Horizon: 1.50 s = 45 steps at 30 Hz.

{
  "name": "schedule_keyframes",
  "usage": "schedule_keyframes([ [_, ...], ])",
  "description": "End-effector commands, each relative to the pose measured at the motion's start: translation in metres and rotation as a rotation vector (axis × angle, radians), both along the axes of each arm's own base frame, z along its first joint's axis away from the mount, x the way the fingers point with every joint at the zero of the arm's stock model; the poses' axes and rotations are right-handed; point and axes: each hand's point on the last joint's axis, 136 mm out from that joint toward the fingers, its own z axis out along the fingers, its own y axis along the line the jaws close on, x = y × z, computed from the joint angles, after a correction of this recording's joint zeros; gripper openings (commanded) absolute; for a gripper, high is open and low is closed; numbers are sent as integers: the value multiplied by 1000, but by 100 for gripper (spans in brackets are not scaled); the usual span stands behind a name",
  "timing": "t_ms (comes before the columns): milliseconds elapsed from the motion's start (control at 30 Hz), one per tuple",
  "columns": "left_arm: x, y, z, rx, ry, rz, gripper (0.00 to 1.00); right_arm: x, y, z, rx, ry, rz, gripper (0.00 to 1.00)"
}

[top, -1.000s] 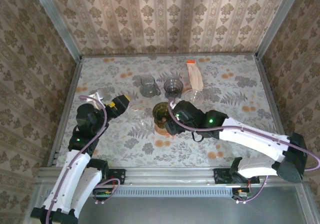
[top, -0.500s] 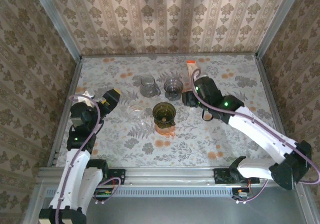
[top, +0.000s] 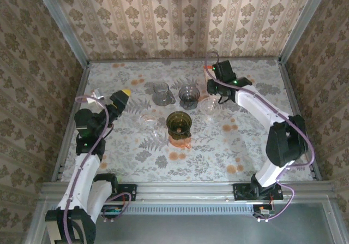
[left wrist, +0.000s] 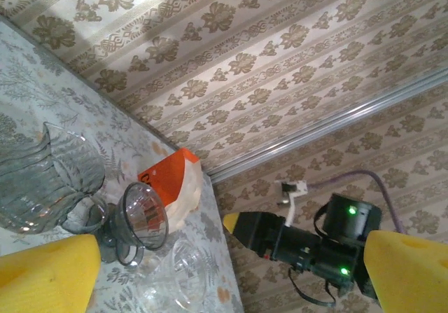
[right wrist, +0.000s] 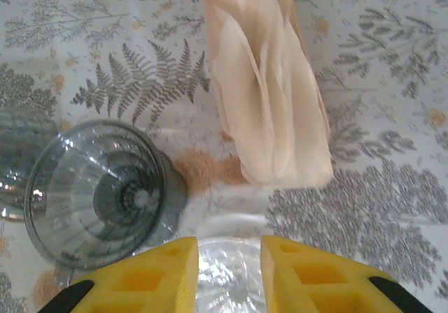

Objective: Place the coffee filter in the dripper

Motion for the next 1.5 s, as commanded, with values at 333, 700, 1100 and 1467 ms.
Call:
schedule_keyframes([
  [333, -3, -7, -16, 199, 11, 16, 89, 63, -4, -2, -60, -13, -12, 19],
  [700, 3, -13, -33, 279, 38, 11, 91, 87, -5, -21, -107, 37, -13, 18],
  [1100, 6, -14, -36, 279, 44, 5, 92, 98, -6, -33, -125, 56, 8, 23],
  [1467, 7, -16, -38, 273, 49, -2, 92, 105, -5, -40, -132, 70, 14, 23],
])
